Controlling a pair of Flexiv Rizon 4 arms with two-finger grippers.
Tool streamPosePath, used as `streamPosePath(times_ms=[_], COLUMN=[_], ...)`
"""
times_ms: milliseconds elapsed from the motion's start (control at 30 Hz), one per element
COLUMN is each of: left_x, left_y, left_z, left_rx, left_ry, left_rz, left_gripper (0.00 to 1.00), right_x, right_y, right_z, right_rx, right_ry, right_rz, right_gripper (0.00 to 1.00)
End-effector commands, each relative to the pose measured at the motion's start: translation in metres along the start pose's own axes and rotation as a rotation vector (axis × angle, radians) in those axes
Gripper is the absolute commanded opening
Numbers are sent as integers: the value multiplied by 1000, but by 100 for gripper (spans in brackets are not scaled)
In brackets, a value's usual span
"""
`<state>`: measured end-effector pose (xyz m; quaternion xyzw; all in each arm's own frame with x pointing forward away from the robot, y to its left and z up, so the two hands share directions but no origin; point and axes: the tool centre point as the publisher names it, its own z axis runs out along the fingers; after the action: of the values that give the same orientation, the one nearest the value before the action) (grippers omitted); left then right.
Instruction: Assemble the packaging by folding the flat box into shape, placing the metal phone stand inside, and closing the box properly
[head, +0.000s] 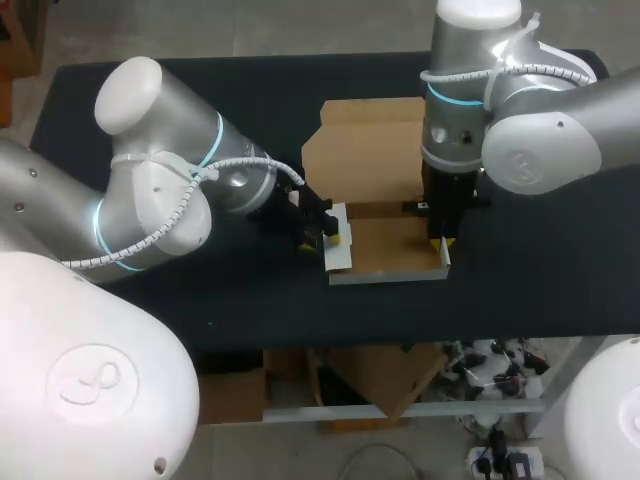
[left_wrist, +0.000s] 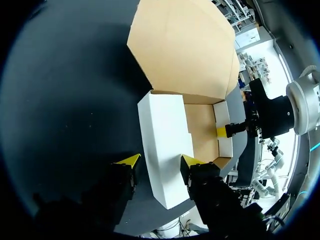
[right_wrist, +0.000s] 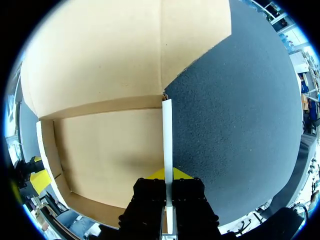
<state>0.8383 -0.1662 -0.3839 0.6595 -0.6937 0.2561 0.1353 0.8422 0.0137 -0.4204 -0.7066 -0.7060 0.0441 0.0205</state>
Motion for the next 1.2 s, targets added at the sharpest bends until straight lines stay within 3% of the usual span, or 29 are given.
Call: streamPosePath(times_ms=[33,1200], left_x=[2,-4], left_y=[0,-11], left_z=[2,16], left_rx=[1,-38], left_ry=[-168,-527], left_rz=[-2,2], left_gripper=[50,38], right_x=[1,1], right_y=[0,0], right_z=[1,1], right_rx=[1,1], right_ry=[-2,-2], right_rz=[1,1], right_gripper=[0,0])
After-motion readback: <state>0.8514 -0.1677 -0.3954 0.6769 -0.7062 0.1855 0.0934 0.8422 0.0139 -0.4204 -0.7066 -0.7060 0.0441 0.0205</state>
